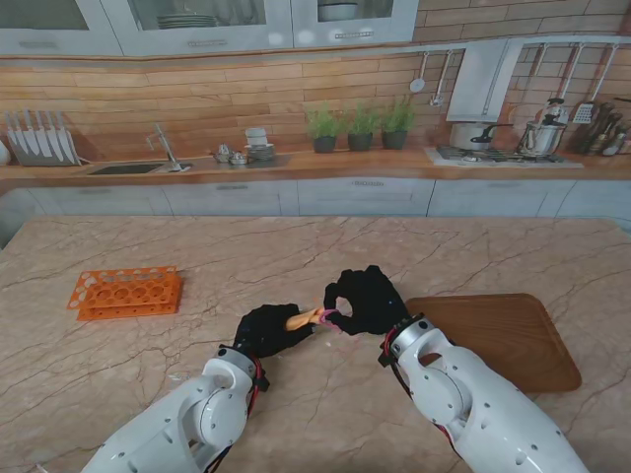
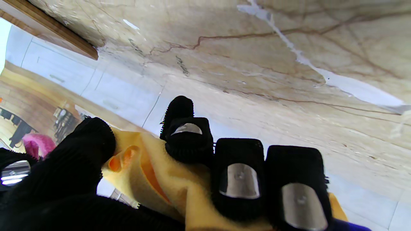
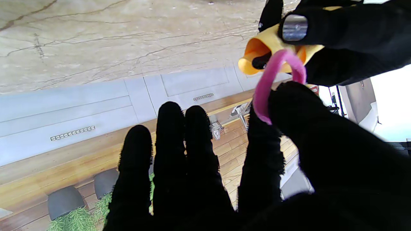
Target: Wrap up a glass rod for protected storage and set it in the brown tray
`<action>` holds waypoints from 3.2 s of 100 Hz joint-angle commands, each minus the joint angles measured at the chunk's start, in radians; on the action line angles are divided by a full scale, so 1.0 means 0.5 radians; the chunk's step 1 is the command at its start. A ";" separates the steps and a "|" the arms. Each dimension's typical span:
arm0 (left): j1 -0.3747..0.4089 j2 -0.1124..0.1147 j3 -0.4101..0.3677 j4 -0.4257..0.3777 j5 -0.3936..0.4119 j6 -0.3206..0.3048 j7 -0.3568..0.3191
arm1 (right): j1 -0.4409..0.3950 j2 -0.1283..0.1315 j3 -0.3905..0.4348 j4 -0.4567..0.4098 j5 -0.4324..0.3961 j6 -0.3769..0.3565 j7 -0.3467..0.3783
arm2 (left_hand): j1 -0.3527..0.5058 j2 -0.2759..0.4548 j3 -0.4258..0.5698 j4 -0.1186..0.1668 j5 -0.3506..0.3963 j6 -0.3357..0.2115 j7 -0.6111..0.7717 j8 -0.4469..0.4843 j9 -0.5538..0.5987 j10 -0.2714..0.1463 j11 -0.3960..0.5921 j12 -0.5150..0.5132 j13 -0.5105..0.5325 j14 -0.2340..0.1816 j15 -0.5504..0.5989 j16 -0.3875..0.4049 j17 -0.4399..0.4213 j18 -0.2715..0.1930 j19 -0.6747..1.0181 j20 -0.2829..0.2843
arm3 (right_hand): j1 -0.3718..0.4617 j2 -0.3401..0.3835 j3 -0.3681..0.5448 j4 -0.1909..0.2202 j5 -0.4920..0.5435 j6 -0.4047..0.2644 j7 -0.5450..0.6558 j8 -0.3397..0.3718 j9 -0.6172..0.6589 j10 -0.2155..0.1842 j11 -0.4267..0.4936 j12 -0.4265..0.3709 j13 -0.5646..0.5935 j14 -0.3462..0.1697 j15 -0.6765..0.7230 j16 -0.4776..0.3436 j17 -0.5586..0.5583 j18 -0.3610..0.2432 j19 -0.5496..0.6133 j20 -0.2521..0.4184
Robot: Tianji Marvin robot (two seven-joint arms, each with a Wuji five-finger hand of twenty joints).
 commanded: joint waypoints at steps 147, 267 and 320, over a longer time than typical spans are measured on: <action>0.024 -0.013 0.030 0.002 -0.031 -0.084 0.004 | 0.052 -0.023 -0.082 0.090 0.010 0.103 -0.027 | -0.152 -0.298 0.139 -0.098 -0.032 -0.004 0.020 0.001 0.045 -0.078 0.067 0.046 0.050 0.003 0.209 -0.025 0.050 -0.117 0.546 0.011 | -0.158 -0.009 -0.027 -0.016 -0.249 0.120 -0.108 -0.034 -0.005 0.006 -0.039 0.010 0.010 0.001 -0.053 0.012 0.009 0.022 0.006 0.032; 0.079 -0.059 0.021 -0.051 -0.101 -0.018 0.116 | 0.011 -0.017 -0.075 0.055 0.048 0.098 0.042 | 0.134 0.320 0.095 -0.029 0.245 0.093 0.003 -0.090 0.202 -0.197 0.565 -0.200 0.053 0.041 0.143 -0.133 -0.008 0.268 0.524 -0.408 | -0.193 -0.037 -0.111 -0.027 0.099 -0.001 -0.048 -0.033 0.123 0.028 -0.074 0.015 0.057 0.049 -0.073 0.020 0.002 0.074 -0.043 0.045; 0.100 -0.048 0.005 -0.075 -0.082 -0.090 0.119 | -0.042 -0.024 0.004 0.040 0.085 0.131 0.032 | 0.149 0.225 0.282 0.006 0.409 0.131 0.391 0.044 0.199 -0.168 0.631 -0.245 0.052 0.035 0.144 -0.156 -0.017 0.362 0.465 -0.462 | 0.066 0.237 -0.159 -0.061 0.001 0.082 -0.095 -0.070 0.137 0.010 -0.081 0.022 0.079 0.024 -0.088 0.027 0.020 0.054 -0.052 0.070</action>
